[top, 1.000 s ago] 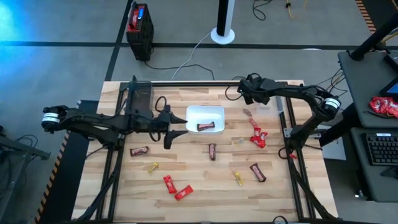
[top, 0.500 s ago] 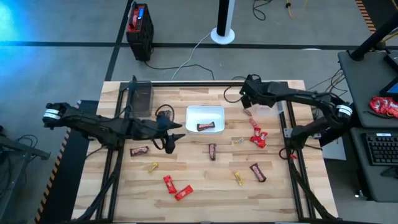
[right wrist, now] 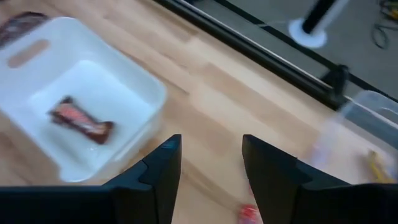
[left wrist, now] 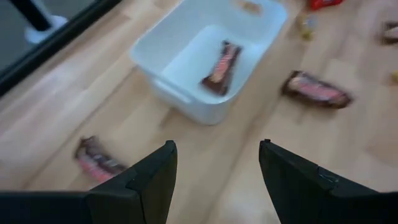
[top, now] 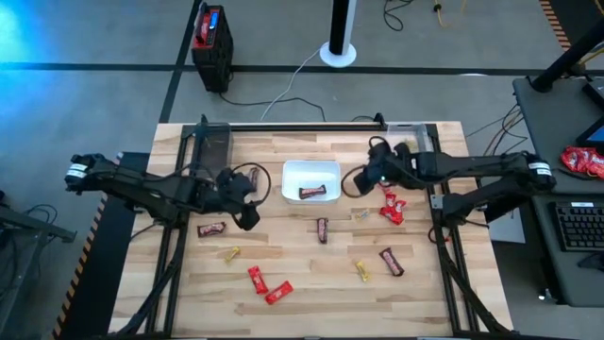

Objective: Sort candy by brand, put in halloween buckets
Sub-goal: Put the brown chocolate bar into the white bin

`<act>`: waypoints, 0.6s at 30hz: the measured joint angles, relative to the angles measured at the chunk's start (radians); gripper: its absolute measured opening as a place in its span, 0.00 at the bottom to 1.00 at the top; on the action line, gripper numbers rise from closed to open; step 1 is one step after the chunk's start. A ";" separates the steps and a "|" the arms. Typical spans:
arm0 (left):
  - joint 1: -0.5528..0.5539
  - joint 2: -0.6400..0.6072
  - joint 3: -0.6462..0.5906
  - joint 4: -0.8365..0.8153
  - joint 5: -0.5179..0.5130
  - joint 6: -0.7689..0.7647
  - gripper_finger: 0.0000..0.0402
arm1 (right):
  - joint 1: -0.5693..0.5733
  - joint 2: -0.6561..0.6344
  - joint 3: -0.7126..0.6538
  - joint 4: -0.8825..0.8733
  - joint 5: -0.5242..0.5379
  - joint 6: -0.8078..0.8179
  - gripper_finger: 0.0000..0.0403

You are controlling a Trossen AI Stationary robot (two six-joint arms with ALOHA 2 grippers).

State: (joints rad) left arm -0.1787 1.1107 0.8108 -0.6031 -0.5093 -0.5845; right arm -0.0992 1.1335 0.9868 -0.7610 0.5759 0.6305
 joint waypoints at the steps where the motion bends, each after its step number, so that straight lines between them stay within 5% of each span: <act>1: 0.000 0.000 -0.012 -0.007 -0.006 0.010 0.52 | 0.013 0.004 -0.005 0.016 0.000 -0.002 0.41; 10: 0.022 0.000 -0.120 0.030 -0.022 0.141 0.52 | 0.036 0.062 -0.058 0.131 0.001 -0.008 0.46; 18: 0.154 0.003 -0.146 0.081 -0.028 0.164 0.52 | 0.034 0.112 -0.065 0.244 0.002 -0.027 0.49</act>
State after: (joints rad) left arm -0.0250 1.1141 0.6651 -0.5225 -0.5374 -0.4210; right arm -0.0654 1.2454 0.9222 -0.5171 0.5777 0.6038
